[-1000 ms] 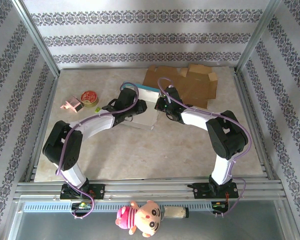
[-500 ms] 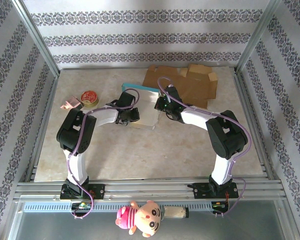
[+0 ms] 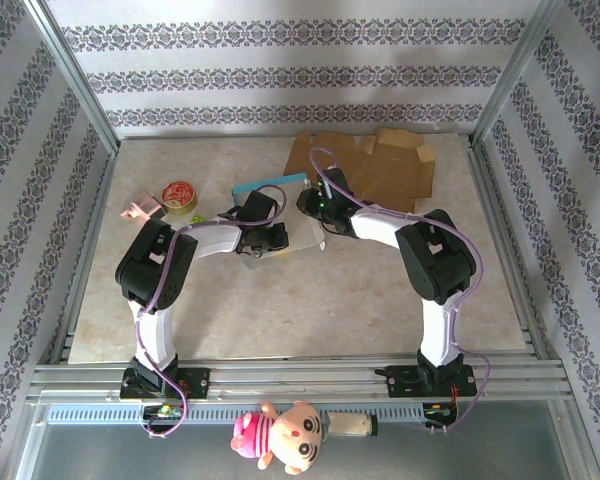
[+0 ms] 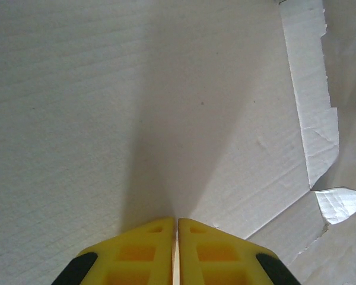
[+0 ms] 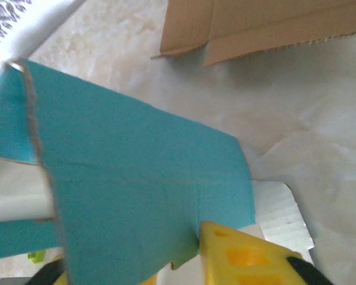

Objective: Fold the paper box

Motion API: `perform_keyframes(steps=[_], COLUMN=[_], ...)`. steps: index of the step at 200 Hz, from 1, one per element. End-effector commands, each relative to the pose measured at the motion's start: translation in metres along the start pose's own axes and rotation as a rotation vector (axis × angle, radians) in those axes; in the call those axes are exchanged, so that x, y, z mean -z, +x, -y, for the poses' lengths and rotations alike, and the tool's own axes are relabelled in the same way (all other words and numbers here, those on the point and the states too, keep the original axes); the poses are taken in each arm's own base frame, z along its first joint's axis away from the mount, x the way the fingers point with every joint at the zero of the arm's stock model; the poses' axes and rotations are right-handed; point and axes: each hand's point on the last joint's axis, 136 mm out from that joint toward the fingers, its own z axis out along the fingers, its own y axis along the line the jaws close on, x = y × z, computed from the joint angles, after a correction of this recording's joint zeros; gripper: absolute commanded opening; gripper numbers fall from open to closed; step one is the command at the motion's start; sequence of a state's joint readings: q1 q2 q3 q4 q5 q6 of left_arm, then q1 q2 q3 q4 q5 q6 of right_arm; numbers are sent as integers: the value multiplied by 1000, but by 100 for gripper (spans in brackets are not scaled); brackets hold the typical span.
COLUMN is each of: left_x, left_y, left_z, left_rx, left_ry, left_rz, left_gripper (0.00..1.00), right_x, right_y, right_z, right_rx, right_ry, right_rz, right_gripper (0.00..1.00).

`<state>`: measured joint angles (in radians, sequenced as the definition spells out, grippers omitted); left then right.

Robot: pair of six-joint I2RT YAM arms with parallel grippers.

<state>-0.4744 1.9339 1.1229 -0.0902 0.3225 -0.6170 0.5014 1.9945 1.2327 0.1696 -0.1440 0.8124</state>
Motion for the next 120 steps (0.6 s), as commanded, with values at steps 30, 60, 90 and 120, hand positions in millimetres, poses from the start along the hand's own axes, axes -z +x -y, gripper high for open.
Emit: perform_keyframes(steps=[30,60,90,120], left_x=[-2,-4,-3,0], left_y=[10,8,7,4], left_z=[1,4,5,9], left_rx=[14,18,16,11], left_ry=[3,14,15,22], left_rz=[-35,-35,-34,-24], left_gripper=[10,10,10,11], right_x=[32,61,99,119], right_y=[15,2,-27,-68], right_z=[-21,-19,-22,-10], right_rx=[268,361,464,654], right_ry=[-135,-133,-172,-183], right_rz=[-33,0,81,144], right_gripper=[47,55,59,67])
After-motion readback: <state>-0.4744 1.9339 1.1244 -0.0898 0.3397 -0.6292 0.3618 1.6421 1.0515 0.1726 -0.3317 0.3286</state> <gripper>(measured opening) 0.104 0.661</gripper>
